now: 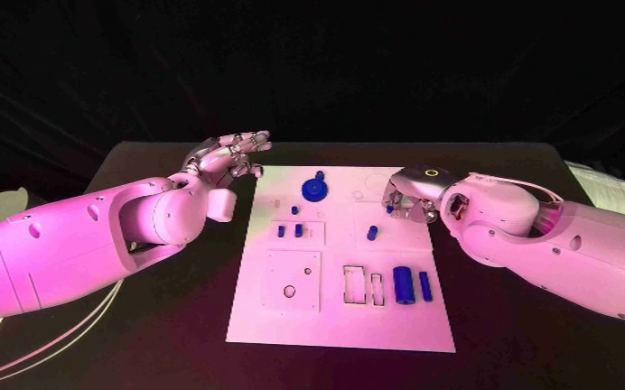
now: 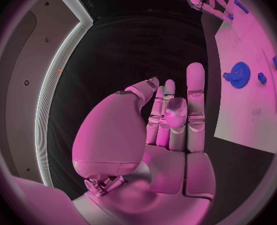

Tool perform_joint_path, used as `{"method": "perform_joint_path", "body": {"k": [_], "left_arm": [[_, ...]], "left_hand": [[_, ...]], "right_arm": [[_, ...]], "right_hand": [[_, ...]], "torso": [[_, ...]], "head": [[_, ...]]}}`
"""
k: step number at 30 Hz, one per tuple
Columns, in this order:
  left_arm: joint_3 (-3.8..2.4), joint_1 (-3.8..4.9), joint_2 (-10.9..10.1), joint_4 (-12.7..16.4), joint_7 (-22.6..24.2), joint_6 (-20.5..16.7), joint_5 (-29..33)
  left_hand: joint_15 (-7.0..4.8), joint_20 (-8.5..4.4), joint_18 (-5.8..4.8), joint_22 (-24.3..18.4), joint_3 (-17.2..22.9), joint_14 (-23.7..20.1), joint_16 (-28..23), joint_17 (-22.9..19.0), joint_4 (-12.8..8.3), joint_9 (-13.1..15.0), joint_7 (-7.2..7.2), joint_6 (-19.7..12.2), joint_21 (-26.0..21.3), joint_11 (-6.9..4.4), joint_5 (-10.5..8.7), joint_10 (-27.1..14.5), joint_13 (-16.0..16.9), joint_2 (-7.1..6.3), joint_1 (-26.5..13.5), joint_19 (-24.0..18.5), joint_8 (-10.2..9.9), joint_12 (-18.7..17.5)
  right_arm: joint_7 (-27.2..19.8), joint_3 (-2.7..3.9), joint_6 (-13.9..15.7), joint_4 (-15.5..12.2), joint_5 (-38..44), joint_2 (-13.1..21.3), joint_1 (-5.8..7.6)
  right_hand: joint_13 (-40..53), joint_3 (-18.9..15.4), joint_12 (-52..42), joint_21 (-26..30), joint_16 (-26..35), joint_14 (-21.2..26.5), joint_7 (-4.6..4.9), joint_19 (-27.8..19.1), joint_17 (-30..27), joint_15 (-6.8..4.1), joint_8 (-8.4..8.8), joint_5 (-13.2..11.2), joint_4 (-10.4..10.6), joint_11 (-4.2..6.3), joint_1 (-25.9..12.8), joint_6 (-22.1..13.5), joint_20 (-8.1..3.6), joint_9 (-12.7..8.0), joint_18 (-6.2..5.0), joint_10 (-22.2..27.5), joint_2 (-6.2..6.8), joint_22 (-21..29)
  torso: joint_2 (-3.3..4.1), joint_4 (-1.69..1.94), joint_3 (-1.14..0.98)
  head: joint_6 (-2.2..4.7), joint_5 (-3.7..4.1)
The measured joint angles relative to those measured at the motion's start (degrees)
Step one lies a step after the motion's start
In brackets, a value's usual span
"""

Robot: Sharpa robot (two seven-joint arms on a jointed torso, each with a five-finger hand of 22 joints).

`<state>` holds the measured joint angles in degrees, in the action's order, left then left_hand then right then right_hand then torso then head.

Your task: Assemble the parts on the task board

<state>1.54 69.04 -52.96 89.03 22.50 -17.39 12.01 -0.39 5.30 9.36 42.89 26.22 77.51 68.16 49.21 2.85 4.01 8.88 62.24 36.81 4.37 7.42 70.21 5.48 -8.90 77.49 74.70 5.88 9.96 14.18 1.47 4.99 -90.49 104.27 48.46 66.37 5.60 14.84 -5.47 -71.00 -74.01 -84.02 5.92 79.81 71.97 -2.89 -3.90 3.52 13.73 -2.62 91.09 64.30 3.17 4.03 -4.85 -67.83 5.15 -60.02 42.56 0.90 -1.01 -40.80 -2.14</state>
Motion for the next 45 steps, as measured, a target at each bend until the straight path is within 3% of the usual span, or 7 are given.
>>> {"method": "perform_joint_path", "body": {"k": [8,19,35,45], "left_arm": [[0.0,0.0,0.0,0.0,-0.2,-0.1,0.0],[0.0,0.0,-0.1,0.0,-0.6,-0.1,-0.1],[0.01,0.0,-0.1,-0.2,-0.8,-0.2,-0.2],[0.01,0.0,0.0,-0.2,-0.9,-0.2,-0.6]], "left_hand": [[0.08,0.0,0.0,0.0,0.2,-0.1,-0.2,-0.1,-1.6,0.0,0.13,-0.5,-0.2,0.02,0.0,-0.6,0.1,0.53,1.6,0.0,0.0,0.7],[0.08,0.0,-0.01,0.0,0.1,-0.1,-0.2,-0.1,-1.8,0.0,0.22,-0.6,-0.2,0.04,0.0,-0.6,0.1,0.3,1.8,0.0,0.0,0.9],[0.08,0.0,-0.01,0.9,-0.1,-0.1,0.4,0.6,-2.0,0.0,0.43,-0.8,0.8,0.22,0.0,-0.8,0.2,0.3,1.8,0.0,0.0,1.1],[0.08,-0.01,-0.02,1.9,-0.3,-0.1,1.1,1.2,-2.1,-0.1,0.33,-1.1,2.2,0.22,0.0,-0.8,0.3,0.3,1.8,0.4,0.0,1.6]], "right_arm": [[0.1,0.05,-0.4,0.4,0.2,-0.6,0.02],[0.5,0.07,-0.5,0.4,0.5,-0.8,0.0],[1.1,-0.25,2.6,-0.5,1.0,0.1,-0.49],[1.1,0.46,4.8,-2.9,0.8,1.8,-0.2]], "right_hand": [[-0.9,2.3,0.4,0.0,-0.5,0.0,-0.46,0.2,0.9,0.0,-0.46,-0.1,-1.0,0.48,-0.8,1.9,-0.62,0.3,0.01,-1.8,-0.34,-0.9],[-1.2,4.9,0.2,-0.9,-1.1,0.1,-0.62,0.4,1.5,-0.11,-0.74,-0.4,-2.7,0.78,-2.4,3.5,-0.82,0.9,0.01,-3.6,-0.22,-2.1],[-1.4,6.3,0.3,-1.4,-1.6,0.0,-0.7,0.6,1.8,-0.4,-0.6,-0.7,-3.3,0.76,-3.4,3.9,-1.02,1.2,0.01,-4.4,-0.32,-2.9],[-1.5,6.6,0.4,-1.8,-1.6,0.0,-0.57,0.8,1.9,-0.4,-0.73,-0.8,-3.6,0.67,-3.9,4.1,-0.8,1.3,0.0,-4.7,-0.36,-3.1]], "torso": [[-0.02,0.02,0.0],[-0.05,0.05,0.04],[-0.08,0.07,0.03],[-0.08,0.04,0.03]], "head": [[-0.14,-0.07],[-0.21,-0.02],[0.0,0.3],[0.14,0.2]]}}
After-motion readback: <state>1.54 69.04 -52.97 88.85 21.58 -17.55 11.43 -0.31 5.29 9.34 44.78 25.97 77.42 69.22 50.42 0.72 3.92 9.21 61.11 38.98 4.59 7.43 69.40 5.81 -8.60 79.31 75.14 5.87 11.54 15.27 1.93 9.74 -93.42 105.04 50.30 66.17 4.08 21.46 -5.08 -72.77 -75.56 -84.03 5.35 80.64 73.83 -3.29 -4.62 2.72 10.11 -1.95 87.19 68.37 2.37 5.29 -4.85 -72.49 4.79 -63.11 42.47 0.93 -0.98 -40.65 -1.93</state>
